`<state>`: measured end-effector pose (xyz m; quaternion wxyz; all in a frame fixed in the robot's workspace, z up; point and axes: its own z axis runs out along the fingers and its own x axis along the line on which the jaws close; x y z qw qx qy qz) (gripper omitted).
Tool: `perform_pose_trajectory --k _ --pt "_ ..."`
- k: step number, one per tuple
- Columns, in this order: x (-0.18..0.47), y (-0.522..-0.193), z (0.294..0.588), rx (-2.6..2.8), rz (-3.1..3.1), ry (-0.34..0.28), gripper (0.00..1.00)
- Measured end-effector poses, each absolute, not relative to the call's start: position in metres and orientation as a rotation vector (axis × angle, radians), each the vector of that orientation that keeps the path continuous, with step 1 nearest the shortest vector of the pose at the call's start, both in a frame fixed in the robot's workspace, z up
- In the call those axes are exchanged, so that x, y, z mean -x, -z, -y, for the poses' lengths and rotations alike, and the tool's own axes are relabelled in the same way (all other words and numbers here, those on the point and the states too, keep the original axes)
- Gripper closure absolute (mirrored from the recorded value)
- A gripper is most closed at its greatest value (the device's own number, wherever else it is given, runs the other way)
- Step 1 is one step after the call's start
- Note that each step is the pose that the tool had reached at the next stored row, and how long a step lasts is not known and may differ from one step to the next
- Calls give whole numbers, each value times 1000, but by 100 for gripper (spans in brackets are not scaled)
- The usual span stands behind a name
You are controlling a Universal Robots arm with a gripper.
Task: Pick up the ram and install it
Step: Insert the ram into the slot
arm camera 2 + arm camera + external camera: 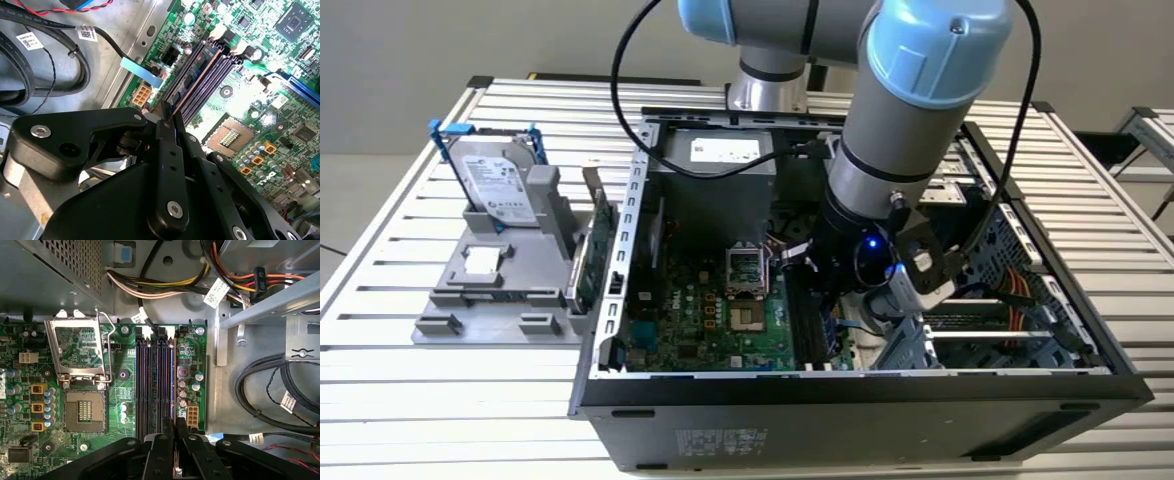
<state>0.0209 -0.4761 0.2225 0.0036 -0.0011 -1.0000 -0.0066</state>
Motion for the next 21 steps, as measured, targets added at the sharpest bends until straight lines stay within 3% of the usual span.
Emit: perform_pose_trajectory --k 21 --pt "-21 -219 476 3 3133 21 100"
